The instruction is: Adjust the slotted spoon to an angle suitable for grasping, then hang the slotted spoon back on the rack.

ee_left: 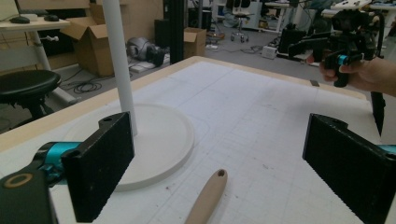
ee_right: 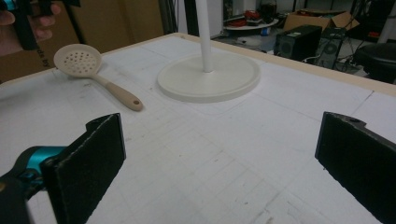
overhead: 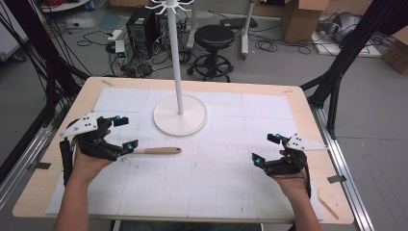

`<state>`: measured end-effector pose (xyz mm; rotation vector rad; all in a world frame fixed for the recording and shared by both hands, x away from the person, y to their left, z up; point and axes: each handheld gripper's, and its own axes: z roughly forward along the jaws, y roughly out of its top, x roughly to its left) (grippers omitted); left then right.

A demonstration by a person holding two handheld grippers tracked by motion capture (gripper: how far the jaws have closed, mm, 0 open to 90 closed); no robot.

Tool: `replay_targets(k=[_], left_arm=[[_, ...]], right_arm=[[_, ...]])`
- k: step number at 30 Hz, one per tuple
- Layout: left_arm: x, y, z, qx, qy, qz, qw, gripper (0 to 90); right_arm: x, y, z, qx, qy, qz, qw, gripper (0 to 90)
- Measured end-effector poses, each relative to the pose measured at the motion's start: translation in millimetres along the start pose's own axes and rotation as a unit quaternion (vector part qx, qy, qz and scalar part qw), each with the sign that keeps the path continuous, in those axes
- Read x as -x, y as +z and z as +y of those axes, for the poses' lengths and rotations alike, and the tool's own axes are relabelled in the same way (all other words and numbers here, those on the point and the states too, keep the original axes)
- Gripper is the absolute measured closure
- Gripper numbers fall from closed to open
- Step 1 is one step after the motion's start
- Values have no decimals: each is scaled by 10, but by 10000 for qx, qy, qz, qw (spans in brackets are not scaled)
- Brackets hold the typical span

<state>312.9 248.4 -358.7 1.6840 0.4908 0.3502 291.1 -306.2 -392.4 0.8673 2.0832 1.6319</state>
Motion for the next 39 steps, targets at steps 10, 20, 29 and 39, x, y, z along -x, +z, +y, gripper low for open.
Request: replay_targets(k=[10,20,29,39], left_arm=[[-21,-13,-10,-14,14,32,10000,70],[-55,38,-50,-326,43,115,9994,70],[-79,115,-17,-819,214,291,9960,70],[-169,436,-80,-1893,324,178,9812,88]], right_arm=[[-3,13,0,-7,16,-4,10000,7],[-19,17,-5,-52,4,-1,10000,7],[-7,1,3,17,20,4,10000,7],[-8,5,2,-4,18,29,10000,7]])
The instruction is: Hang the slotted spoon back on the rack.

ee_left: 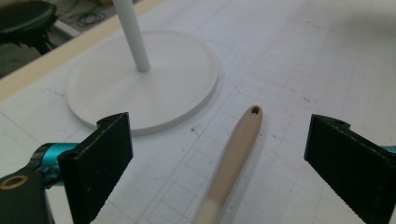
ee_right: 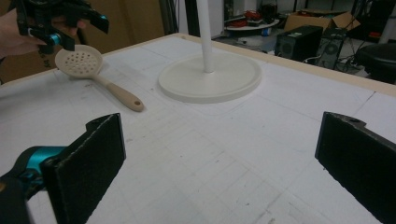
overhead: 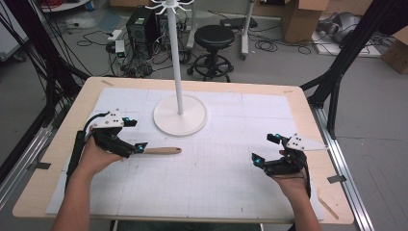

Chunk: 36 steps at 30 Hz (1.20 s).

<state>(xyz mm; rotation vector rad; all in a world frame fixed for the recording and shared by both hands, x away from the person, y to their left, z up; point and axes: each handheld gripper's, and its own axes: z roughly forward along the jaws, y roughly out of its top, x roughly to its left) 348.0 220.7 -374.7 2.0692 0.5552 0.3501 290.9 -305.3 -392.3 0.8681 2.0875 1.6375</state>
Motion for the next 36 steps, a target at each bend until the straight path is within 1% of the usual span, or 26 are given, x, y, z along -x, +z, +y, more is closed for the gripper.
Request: replay_targets(k=[3,4,5,7,12,15,17,18,19,21,22,23,26,27,29,30,31,32,33,34,35,36], left_arm=[[-23,97,-24,-285,-36,-151,9995,108],[-25,130,-38,-405,-49,-180,9990,134],[-32,159,-50,-566,-15,-184,9982,134],[-36,212,-72,-785,4,-176,9968,146],[-56,293,-101,-1098,84,-214,9937,212],[-68,328,-116,-1279,115,-259,9914,263],[-72,359,-126,-1410,109,-248,9896,282],[-74,381,-121,-1570,142,-252,9872,315],[-74,404,-109,-1754,227,-232,9840,315],[-71,455,-79,-1974,323,-234,9795,327],[-71,476,-69,-1986,355,-265,9791,332],[-68,504,-62,-2055,383,-291,9775,340],[-64,551,-56,-2306,456,-317,9715,382],[-60,564,-54,-2354,473,-332,9702,392],[-59,572,-53,-2381,480,-371,9693,421],[-64,574,-54,-2416,504,-414,9682,437],[-62,579,-57,-2429,486,-426,9679,464],[-63,586,-62,-2467,470,-426,9670,464],[-68,595,-68,-2516,483,-442,9656,476],[-65,607,-78,-2543,461,-438,9650,494],[-68,618,-83,-2592,486,-451,9635,494],[-69,627,-85,-2667,545,-430,9613,499]], right_arm=[[-6,4,0,-20,2,-5,10000,7],[3,3,-6,-5,-8,-10,10000,7],[3,3,-6,-5,-8,-10,10000,7],[8,-2,-14,-15,31,-20,10000,7],[2,-1,-8,8,9,-1,10000,7],[-2,6,-9,-15,3,13,10000,7],[-2,7,-9,-11,4,18,10000,7],[2,8,-12,-19,14,9,10000,7],[2,8,-12,-19,14,9,10000,7],[2,7,-12,-17,16,13,10000,7],[-1,6,-10,-13,12,15,10000,7],[-3,4,-8,-11,4,18,10000,7],[1,-4,-8,8,9,7,10000,7],[3,-6,-8,5,21,6,10000,7],[3,-4,-8,8,12,9,10000,7],[2,-3,-7,12,5,11,10000,7],[-1,3,-8,-10,4,25,10000,7],[-1,3,-8,-10,4,25,10000,7],[-1,5,-9,-13,0,27,10000,7],[-3,6,-8,-9,-5,24,10000,7],[-3,6,-8,-9,-5,24,10000,7],[-4,6,-8,-2,-1,24,10000,7]])
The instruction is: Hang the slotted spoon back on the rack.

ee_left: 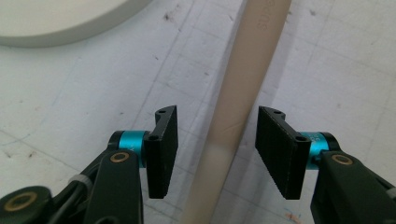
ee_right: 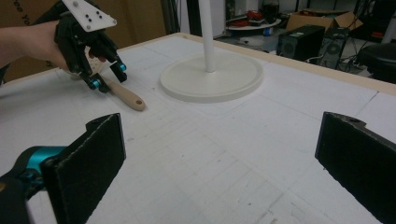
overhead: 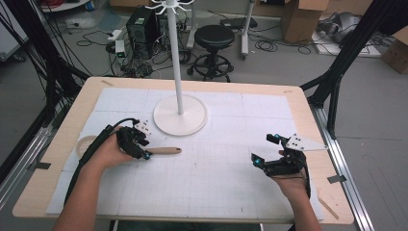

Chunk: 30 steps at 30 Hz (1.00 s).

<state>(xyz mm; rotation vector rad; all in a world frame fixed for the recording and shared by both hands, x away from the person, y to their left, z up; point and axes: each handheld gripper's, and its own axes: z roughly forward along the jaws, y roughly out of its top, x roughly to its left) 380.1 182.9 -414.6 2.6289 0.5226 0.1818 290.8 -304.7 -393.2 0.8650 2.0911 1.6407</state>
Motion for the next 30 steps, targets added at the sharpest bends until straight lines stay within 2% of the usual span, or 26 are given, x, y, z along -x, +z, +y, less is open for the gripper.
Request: replay_targets(k=[1,4,8,14,16,17,19,22,23,26,29,30], left_arm=[[15,19,3,-5,-40,8,10000,509],[26,22,16,-50,19,-17,10000,544],[7,17,25,-129,69,-180,9997,621],[-2,28,33,-115,21,-257,9996,653],[12,26,37,-138,64,-219,9996,657],[10,22,42,-183,163,-197,9995,659],[42,33,44,-107,103,-160,9998,664],[52,27,55,-181,260,-135,9994,675],[66,30,57,-160,229,-125,9995,680],[68,24,64,-222,319,-149,9991,702],[62,18,66,-279,322,-186,9989,734],[70,28,61,-192,199,-182,9995,735]], right_arm=[[0,-2,0,-1,-10,-4,10000,7],[-2,-3,0,1,4,-11,10000,7],[-4,8,-1,-7,-28,-19,10000,7],[-4,-2,0,-7,-28,-23,10000,7],[-6,0,1,-15,-26,-21,10000,7],[-6,1,1,-13,-34,-23,10000,7],[-8,3,1,-10,-32,-18,10000,7],[-8,1,1,-10,-31,-23,10000,7],[-10,1,1,-9,-27,-26,10000,7],[-14,-2,4,-10,-18,-17,10000,7],[-16,-2,6,-14,-21,-19,10000,7],[-16,-1,5,-13,-18,-16,10000,7]])
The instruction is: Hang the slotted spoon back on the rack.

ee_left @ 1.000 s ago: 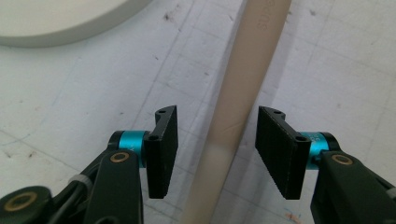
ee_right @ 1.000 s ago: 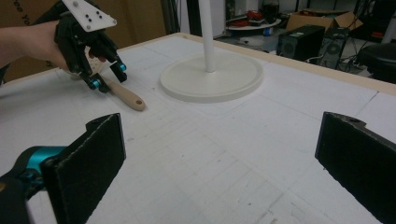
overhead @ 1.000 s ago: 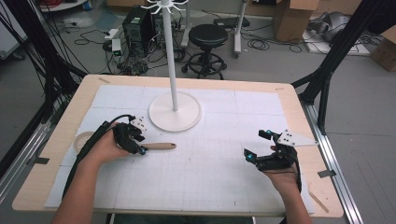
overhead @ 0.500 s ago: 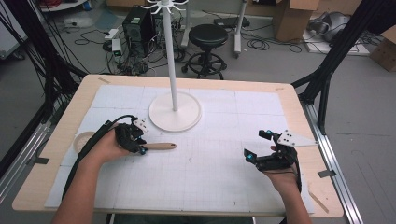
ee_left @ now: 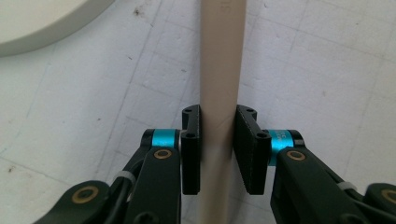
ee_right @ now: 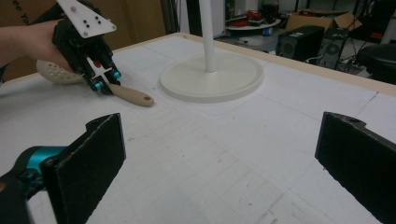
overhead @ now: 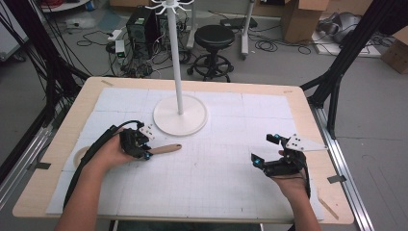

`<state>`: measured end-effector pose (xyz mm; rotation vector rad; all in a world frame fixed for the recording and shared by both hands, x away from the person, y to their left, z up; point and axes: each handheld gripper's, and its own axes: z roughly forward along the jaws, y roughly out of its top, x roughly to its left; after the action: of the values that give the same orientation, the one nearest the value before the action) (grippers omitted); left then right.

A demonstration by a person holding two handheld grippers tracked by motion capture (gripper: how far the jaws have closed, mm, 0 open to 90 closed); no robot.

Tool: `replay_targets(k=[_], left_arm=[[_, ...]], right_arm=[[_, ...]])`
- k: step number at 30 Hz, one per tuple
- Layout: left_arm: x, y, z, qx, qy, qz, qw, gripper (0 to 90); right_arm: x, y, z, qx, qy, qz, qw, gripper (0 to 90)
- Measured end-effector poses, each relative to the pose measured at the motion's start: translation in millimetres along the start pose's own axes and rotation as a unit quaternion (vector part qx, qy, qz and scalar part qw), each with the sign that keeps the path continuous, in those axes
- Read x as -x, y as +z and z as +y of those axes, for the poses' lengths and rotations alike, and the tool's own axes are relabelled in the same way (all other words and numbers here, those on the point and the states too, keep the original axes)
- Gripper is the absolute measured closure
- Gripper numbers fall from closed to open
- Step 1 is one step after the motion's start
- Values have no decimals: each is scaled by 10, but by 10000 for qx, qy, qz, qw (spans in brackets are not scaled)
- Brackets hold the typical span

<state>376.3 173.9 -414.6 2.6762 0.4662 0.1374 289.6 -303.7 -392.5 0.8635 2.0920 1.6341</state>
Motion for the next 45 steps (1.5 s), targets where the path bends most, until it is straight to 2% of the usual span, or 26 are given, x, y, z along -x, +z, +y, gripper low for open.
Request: replay_targets(k=[7,12,15,17,19,21,25,26,28,33,38,40,42,45], left_arm=[[-4,-17,-4,2,16,21,10000,737],[15,-158,-27,254,43,52,9997,737],[28,-303,-58,544,29,100,9985,738],[40,-400,-82,794,-39,138,9967,738],[43,-508,-104,973,-22,207,9950,739],[56,-613,-130,1220,-44,223,9923,739],[75,-761,-153,1501,-68,312,9882,740],[74,-798,-153,1516,-32,297,9880,740],[86,-863,-145,1657,-65,341,9856,740],[78,-965,-127,1887,-47,343,9814,741],[52,-1032,-119,1983,-93,342,9795,741],[42,-1070,-112,2060,-100,315,9780,741],[35,-1118,-100,2143,-90,303,9763,741],[22,-1191,-77,2319,-86,239,9724,742]], right_arm=[[9,-5,0,28,0,-2,10000,7],[9,-5,-1,29,0,1,10000,7],[11,-4,-2,31,-2,-2,10000,7],[7,-2,-1,9,6,6,10000,7],[1,4,-1,10,5,7,10000,7],[1,5,-1,16,-6,2,10000,7],[1,1,-1,14,15,8,10000,7],[2,3,-1,14,10,6,10000,7],[1,6,-2,21,2,1,10000,7],[-1,9,-2,19,-4,14,10000,7],[0,7,-2,23,-3,7,10000,7],[1,6,-2,19,3,12,10000,7],[4,6,-2,24,4,21,10000,7],[5,2,-1,23,18,25,10000,7]])
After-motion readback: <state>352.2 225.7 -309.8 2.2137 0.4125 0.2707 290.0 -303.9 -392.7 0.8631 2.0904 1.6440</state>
